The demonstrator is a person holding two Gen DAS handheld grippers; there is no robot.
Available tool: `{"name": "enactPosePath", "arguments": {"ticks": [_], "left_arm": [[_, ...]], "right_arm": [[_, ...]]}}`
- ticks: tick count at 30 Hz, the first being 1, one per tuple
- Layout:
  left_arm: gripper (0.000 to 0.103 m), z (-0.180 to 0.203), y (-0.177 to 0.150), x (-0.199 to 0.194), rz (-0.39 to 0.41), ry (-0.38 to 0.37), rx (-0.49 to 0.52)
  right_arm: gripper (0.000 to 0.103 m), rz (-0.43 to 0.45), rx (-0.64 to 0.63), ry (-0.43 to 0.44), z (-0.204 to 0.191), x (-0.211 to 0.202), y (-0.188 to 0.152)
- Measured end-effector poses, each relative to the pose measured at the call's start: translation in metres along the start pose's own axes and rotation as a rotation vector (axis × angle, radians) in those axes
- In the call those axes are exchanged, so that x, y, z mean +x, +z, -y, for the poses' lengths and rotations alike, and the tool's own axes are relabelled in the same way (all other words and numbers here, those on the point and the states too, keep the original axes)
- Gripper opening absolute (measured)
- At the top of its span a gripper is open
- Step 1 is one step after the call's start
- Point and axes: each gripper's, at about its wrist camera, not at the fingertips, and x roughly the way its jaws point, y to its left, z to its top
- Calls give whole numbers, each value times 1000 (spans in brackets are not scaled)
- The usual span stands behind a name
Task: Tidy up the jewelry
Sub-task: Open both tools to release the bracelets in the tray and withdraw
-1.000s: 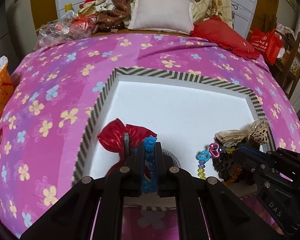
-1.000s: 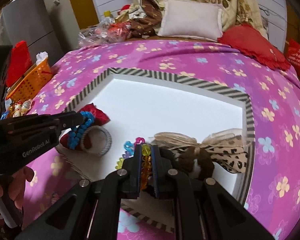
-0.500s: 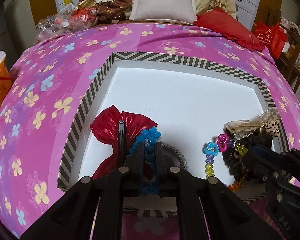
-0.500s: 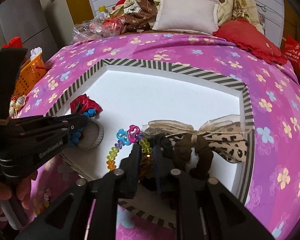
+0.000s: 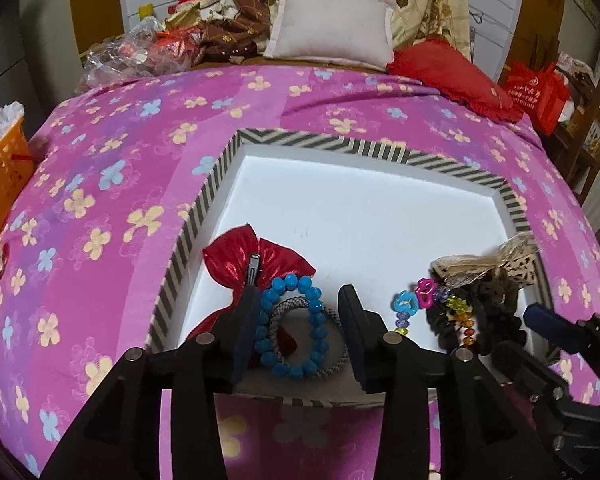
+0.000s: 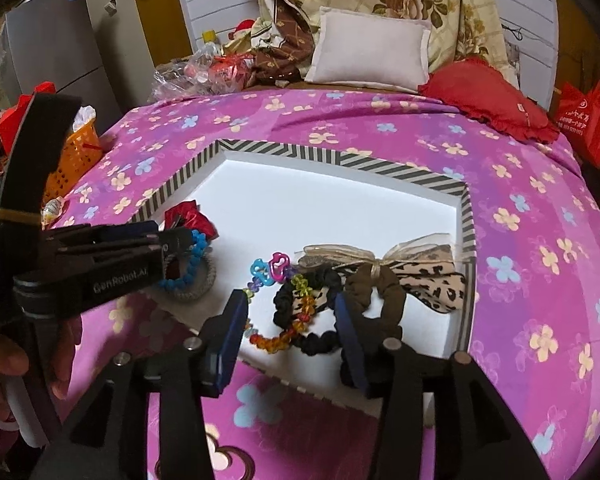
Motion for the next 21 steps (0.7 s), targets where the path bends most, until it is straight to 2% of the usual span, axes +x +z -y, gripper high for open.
{"name": "enactPosePath", "arguments": {"ticks": [11, 21], "left_arm": [[24, -5, -10, -38, 46, 2, -1], [24, -5, -40, -61, 74, 20, 14]], "right_arm": [[53, 18, -16, 12, -16, -20, -12], [59, 19, 10, 10, -21, -35, -32]]}}
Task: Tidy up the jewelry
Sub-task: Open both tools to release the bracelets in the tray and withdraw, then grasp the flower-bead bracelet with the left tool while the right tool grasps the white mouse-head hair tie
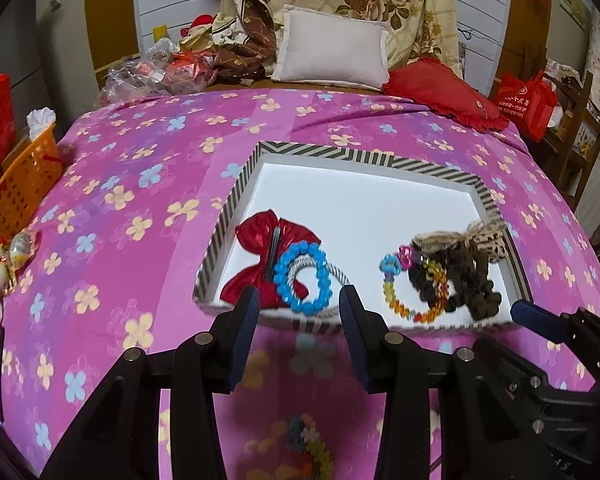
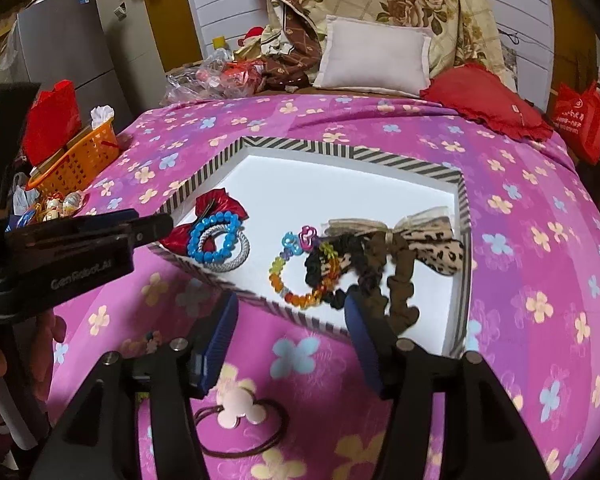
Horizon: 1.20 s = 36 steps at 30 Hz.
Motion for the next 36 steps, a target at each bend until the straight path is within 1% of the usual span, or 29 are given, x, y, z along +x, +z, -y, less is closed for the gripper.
{"name": "enactPosePath", "arguments": {"ticks": [10, 15, 21, 30, 36], "left_arm": [[24, -2, -26, -15, 6, 19, -6], [24, -3, -34, -20, 6, 20, -5], [24, -6, -49, -26, -2, 17, -13], [24, -14, -62, -41, 7, 16, -22], [24, -23, -74, -47, -12, 18, -20]], "right_arm": [[61, -20, 31, -18, -1, -8, -21], [65, -24, 32, -32, -3, -11, -28], [66, -34, 31, -38, -6, -13, -35], [67, -44, 30, -47, -7, -18, -45], [67, -48, 23, -44, -8, -22, -51]]}}
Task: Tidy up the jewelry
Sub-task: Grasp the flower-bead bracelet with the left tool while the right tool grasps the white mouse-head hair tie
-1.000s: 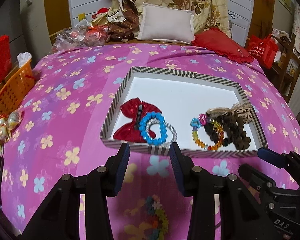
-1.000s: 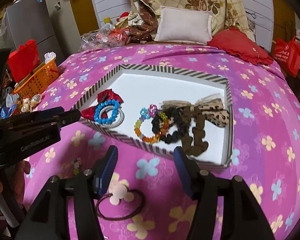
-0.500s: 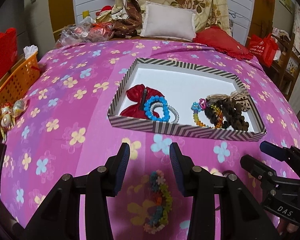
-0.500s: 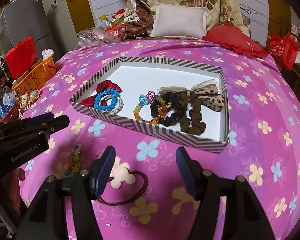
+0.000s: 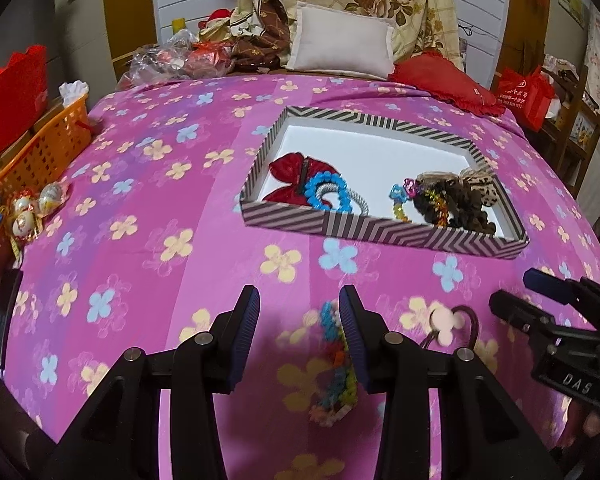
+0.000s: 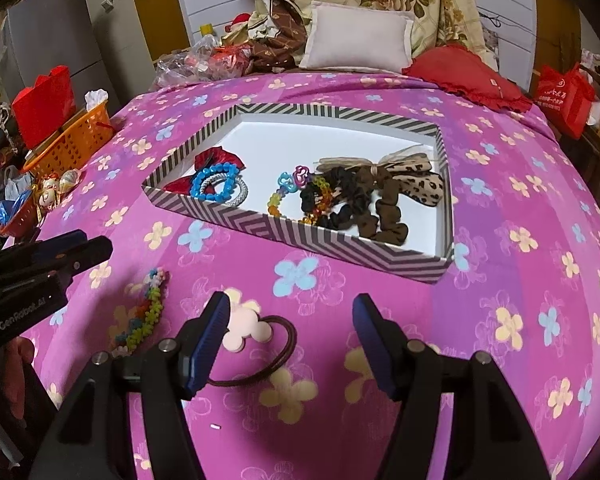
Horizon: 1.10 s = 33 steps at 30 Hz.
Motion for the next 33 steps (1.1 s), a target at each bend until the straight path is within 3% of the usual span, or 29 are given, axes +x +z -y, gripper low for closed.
{"name": "enactPosePath", "arguments": {"ticks": [23, 33], "left_arm": [[24, -55, -35, -16, -50, 11, -102], [24, -37, -42, -15, -73, -29, -78]], "right_arm": [[67, -42, -4, -18, 9, -8, -29], [67, -67, -27, -6, 3, -3, -35]]}}
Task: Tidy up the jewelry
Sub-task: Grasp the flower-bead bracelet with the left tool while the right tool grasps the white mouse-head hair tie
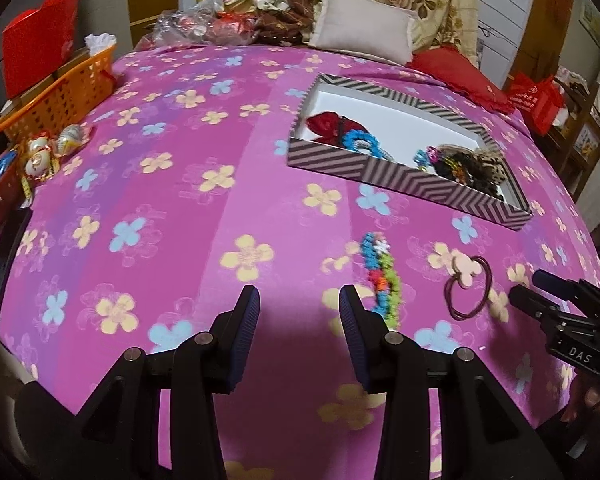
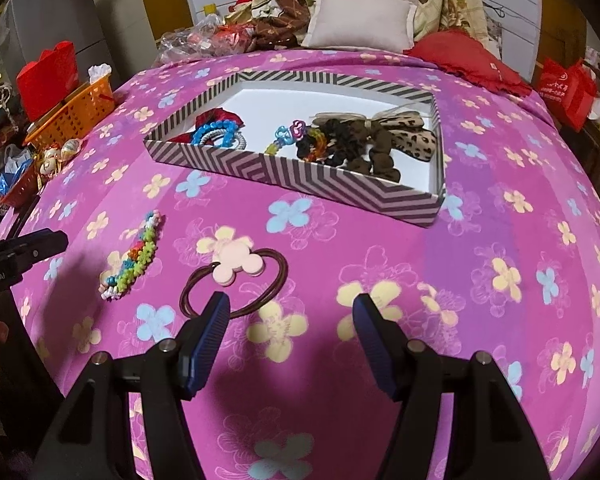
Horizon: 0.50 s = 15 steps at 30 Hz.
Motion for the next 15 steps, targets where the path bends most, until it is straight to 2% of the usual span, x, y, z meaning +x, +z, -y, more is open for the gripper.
{"name": "enactPosePath", "arguments": {"ticks": [8, 15], "left_arm": [[24, 20, -5, 9, -19, 3, 50], [24, 21, -6, 15, -32, 9, 55]], "right_arm": [[67, -13, -19, 10, -5, 6, 1], [67, 1, -59, 46, -14, 8, 3]]}}
